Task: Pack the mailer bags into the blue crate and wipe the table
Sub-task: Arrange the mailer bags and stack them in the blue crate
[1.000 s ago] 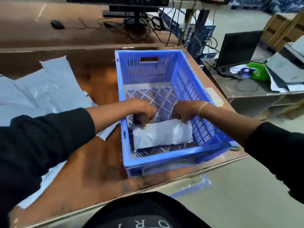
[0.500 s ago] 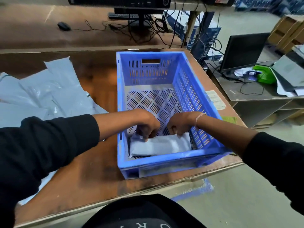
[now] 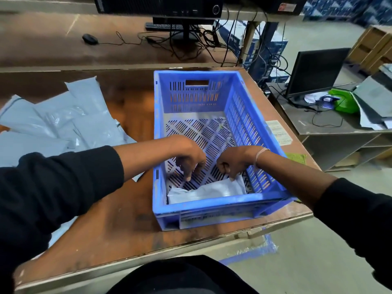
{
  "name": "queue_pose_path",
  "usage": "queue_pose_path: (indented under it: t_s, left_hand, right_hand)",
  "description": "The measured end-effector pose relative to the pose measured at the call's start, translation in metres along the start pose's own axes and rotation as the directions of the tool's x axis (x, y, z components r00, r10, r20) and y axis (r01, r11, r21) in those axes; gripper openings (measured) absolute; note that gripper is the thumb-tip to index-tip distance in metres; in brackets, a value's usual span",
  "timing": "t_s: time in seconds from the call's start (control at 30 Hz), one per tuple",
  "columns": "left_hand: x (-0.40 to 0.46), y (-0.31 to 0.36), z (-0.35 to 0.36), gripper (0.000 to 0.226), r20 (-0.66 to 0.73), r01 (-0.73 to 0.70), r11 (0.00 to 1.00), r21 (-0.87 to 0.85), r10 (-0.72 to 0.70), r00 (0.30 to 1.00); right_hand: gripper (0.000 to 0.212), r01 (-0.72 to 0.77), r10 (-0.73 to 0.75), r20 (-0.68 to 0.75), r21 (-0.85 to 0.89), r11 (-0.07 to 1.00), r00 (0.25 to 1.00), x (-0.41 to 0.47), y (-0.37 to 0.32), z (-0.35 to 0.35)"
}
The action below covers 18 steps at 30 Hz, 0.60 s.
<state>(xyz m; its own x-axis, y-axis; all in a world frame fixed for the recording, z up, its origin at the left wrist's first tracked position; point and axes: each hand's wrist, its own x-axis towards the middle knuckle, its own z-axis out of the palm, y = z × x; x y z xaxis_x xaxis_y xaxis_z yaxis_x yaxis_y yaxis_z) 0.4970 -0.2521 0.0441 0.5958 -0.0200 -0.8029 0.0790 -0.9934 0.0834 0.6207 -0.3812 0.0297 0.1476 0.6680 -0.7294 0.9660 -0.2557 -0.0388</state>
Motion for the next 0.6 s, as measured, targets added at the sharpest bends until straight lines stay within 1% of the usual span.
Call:
queue_pose_path:
  t_s: [0.03, 0.07, 0.13, 0.17, 0.23, 0.33, 0.43, 0.5, 0.53, 0.6]
  left_hand:
    - [-0.005, -0.003, -0.003, 0.059, -0.056, 0.003, 0.999, 0.043, -0.001, 0.998]
    - [-0.012, -0.006, -0.005, 0.063, -0.124, 0.000, 0.999, 0.050, 0.006, 0.992]
    - [-0.029, -0.012, -0.010, 0.060, -0.304, -0.049, 0.999, -0.005, 0.045, 0.952]
    - [-0.038, -0.016, -0.011, 0.056, -0.404, -0.089, 0.995, -0.042, 0.065, 0.912]
    - [-0.057, -0.027, -0.011, 0.049, -0.577, -0.178, 0.978, -0.106, 0.085, 0.812]
    - [-0.083, -0.045, -0.004, 0.042, -0.740, -0.306, 0.925, -0.227, 0.041, 0.672]
    - [-0.110, -0.064, 0.013, 0.037, -0.833, -0.458, 0.811, -0.363, -0.062, 0.551]
    - [-0.126, -0.079, 0.029, 0.033, -0.867, -0.543, 0.728, -0.419, -0.142, 0.477]
    - [-0.134, -0.086, 0.039, 0.031, -0.874, -0.578, 0.686, -0.442, -0.185, 0.449]
    - [-0.147, -0.099, 0.060, 0.026, -0.879, -0.632, 0.616, -0.471, -0.266, 0.396]
  right_hand:
    - [0.035, -0.008, 0.009, -0.036, 0.011, 1.000, 0.999, -0.004, 0.000, -0.004]
    - [0.036, -0.022, 0.024, -0.073, 0.018, 1.000, 0.997, -0.007, 0.001, -0.007]
    - [0.042, -0.040, 0.044, -0.142, 0.031, 0.999, 0.989, -0.013, 0.004, -0.012]
    - [0.045, -0.045, 0.052, -0.177, 0.040, 0.998, 0.983, -0.016, 0.005, -0.015]
    - [0.046, -0.056, 0.073, -0.255, 0.072, 0.996, 0.964, -0.024, 0.005, -0.022]
    - [0.040, -0.028, 0.106, -0.402, 0.196, 0.980, 0.910, -0.037, -0.001, -0.036]
    - [0.034, 0.108, 0.138, -0.570, 0.376, 0.921, 0.810, -0.050, -0.020, -0.054]
    - [0.031, 0.265, 0.151, -0.653, 0.493, 0.829, 0.742, -0.057, -0.040, -0.066]
    - [0.029, 0.343, 0.152, -0.683, 0.531, 0.775, 0.714, -0.059, -0.053, -0.072]
    - [0.026, 0.451, 0.160, -0.727, 0.565, 0.691, 0.667, -0.062, -0.081, -0.084]
